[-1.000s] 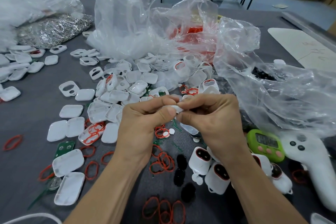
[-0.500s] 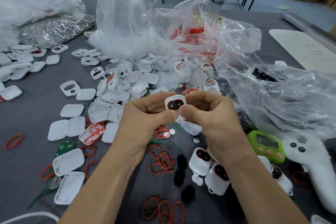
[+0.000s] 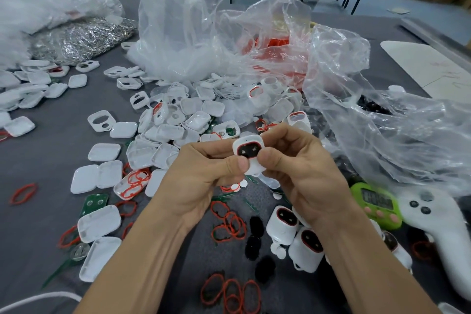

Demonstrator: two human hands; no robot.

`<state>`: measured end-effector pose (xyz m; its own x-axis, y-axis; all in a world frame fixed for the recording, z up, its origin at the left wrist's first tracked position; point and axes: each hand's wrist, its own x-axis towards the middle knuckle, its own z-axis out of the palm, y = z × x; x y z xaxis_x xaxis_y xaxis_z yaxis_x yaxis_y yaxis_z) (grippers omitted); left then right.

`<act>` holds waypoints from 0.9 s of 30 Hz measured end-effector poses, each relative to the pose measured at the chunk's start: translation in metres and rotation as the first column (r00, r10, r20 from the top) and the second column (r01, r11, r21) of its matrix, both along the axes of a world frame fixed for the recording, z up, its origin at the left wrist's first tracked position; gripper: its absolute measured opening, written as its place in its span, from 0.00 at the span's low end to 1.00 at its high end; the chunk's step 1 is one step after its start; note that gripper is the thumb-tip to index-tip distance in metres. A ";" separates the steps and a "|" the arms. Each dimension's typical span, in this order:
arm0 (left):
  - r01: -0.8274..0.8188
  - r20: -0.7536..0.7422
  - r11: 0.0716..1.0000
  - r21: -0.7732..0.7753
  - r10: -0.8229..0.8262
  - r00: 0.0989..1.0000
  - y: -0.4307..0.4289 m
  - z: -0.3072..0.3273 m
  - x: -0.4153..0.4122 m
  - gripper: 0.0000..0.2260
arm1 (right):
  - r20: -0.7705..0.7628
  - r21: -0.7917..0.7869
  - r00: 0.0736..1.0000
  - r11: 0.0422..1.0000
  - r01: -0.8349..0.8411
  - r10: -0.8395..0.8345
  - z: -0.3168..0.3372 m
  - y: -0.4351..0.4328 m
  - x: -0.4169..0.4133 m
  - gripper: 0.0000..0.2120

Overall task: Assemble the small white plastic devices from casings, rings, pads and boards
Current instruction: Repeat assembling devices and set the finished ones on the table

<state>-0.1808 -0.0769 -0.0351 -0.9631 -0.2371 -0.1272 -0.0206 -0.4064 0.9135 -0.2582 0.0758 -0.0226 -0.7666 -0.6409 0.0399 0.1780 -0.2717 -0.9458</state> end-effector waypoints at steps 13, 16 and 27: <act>-0.123 0.010 0.961 -0.249 0.129 0.992 0.010 -0.004 -0.005 0.10 | -0.085 0.275 0.974 0.934 0.227 -0.212 -0.005 -0.005 0.000 0.15; -0.157 0.008 0.954 -0.254 0.164 0.986 0.013 -0.004 -0.006 0.08 | -0.150 0.305 0.968 0.922 0.239 -0.202 -0.006 -0.005 0.000 0.12; -0.253 -0.007 0.936 -0.246 0.260 0.966 0.012 -0.006 -0.008 0.03 | -0.133 0.309 0.983 0.937 0.164 -0.128 -0.003 -0.006 0.004 0.08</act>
